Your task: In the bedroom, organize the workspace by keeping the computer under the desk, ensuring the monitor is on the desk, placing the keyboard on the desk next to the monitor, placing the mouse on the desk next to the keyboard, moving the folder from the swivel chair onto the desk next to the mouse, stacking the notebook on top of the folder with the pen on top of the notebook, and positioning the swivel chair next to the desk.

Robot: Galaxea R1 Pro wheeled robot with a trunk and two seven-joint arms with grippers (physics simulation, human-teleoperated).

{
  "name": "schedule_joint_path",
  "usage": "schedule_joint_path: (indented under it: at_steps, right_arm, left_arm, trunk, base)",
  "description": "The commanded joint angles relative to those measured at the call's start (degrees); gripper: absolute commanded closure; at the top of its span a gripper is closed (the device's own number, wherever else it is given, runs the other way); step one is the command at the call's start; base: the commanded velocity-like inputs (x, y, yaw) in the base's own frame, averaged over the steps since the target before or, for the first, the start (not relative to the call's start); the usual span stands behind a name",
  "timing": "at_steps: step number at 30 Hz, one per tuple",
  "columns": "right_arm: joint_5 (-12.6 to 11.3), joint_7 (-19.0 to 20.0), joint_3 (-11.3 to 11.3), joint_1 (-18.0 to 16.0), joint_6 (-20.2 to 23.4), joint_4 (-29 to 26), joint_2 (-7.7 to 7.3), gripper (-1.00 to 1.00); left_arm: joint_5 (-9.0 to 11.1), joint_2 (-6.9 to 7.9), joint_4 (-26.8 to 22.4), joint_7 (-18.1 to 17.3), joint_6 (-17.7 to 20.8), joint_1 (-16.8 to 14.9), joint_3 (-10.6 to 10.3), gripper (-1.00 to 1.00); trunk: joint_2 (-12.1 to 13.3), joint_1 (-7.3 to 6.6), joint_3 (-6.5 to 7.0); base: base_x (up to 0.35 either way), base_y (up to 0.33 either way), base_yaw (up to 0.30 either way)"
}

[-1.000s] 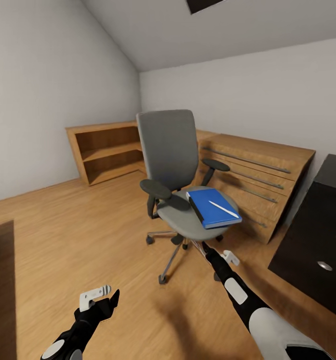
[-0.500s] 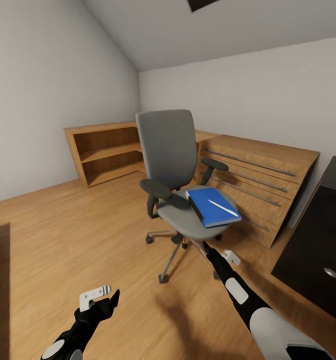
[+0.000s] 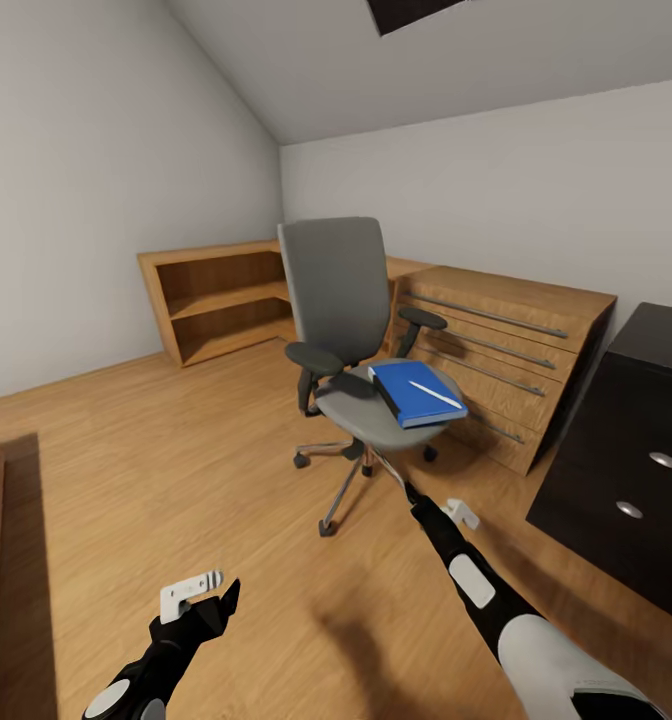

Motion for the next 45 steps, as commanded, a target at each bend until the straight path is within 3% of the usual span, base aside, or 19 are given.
schedule_joint_path:
  at_steps: [1, 3, 7, 11, 17, 20, 21, 26, 29, 32, 37, 41, 45]
  right_arm:
    - [-0.08, 0.44, -0.02, -0.05, 0.01, 0.06, 0.06, -1.00]
    - [0.63, 0.29, 0.94, -0.05, -0.03, -0.02, 0.07, -1.00]
    - [4.13, -1.68, 5.45, -0.07, -0.18, -0.14, 0.01, -1.00]
    - [5.96, -3.95, 6.46, -0.04, -2.37, 0.49, -0.11, -1.00]
    - [14.47, -5.80, 6.76, 0.84, -9.51, 4.32, -0.10, -1.00]
    - [19.96, -6.74, 6.75, 1.29, -15.54, 10.06, 0.02, -1.00]
    - [20.80, -6.88, 6.75, 1.34, -17.23, 12.35, -0.01, -1.00]
    - [22.05, -7.09, 6.65, 1.74, -20.80, 18.84, -0.42, -1.00]
    - [22.15, -7.09, 6.65, 2.43, -21.07, 19.49, -0.58, -1.00]
    - [22.26, -7.11, 6.64, 4.22, -21.31, 20.00, -0.96, -1.00]
    - [22.28, -7.09, 6.64, 5.64, -22.03, 20.17, -2.17, -1.00]
    - [22.28, -7.06, 6.64, 7.87, -23.99, 20.19, -3.19, -1.00]
    - [22.23, -7.10, 6.64, 9.81, -25.49, 20.27, -3.30, -1.00]
  left_arm:
    - [0.61, -0.01, -0.12, 0.31, 0.28, 0.01, 0.03, -1.00]
    - [0.59, -0.02, -0.19, 0.30, 0.28, 0.01, 0.03, -1.00]
    - [0.58, -0.05, -0.32, 0.32, 0.30, 0.01, 0.02, -1.00]
    - [0.53, -0.06, -0.34, 0.33, 0.36, 0.01, 0.02, -1.00]
    - [0.45, 0.00, -0.32, 0.33, 2.51, 0.01, -0.03, -1.00]
    - [0.41, 0.02, 0.03, 0.33, 4.64, 0.01, -0.06, -1.00]
    - [0.42, -0.01, 0.12, 0.34, 4.97, 0.01, -0.11, -1.00]
    - [0.43, -0.16, 2.48, 1.02, 5.49, 0.01, -0.70, -1.00]
    - [0.43, -0.23, 3.31, 2.47, 5.44, 0.01, -0.78, -1.00]
    - [0.48, -0.27, 4.10, 6.93, 5.32, 0.01, -1.30, -1.00]
    - [0.51, -0.21, 5.11, 8.60, 5.24, 0.01, -2.39, -1.00]
    - [0.40, -0.08, 12.10, 8.80, 4.63, 0.01, -2.59, -1.00]
    - [0.37, 0.00, 18.25, 8.80, 0.62, 0.01, -2.57, -1.00]
  trunk:
    - [-0.02, -0.02, -0.04]
    - [-0.02, -0.02, -0.04]
    - [0.01, -0.07, 0.40]
    - [0.06, -0.17, 1.29]
    - [0.14, -0.33, 2.62]
    - [1.34, -0.98, 3.16]
    - [1.74, -1.20, 3.33]
    - [3.75, -2.30, 4.23]
    - [4.95, -2.96, 4.77]
    - [6.15, -3.62, 5.31]
    - [8.16, -4.72, 6.21]
    - [9.76, -5.60, 6.93]
    - [11.37, -6.47, 7.64]
  base:
    - [-0.056, 0.000, 0.000]
    - [-0.040, 0.000, 0.000]
    - [-0.013, 0.000, 0.000]
    - [-0.003, 0.000, 0.000]
    - [0.000, 0.000, 0.000]
    - [0.000, 0.000, 0.000]
    - [0.000, 0.000, 0.000]
    - [0.000, 0.000, 0.000]
    - [0.000, 0.000, 0.000]
    - [0.000, 0.000, 0.000]
    - [0.000, 0.000, 0.000]
    - [0.000, 0.000, 0.000]
    - [0.000, 0.000, 0.000]
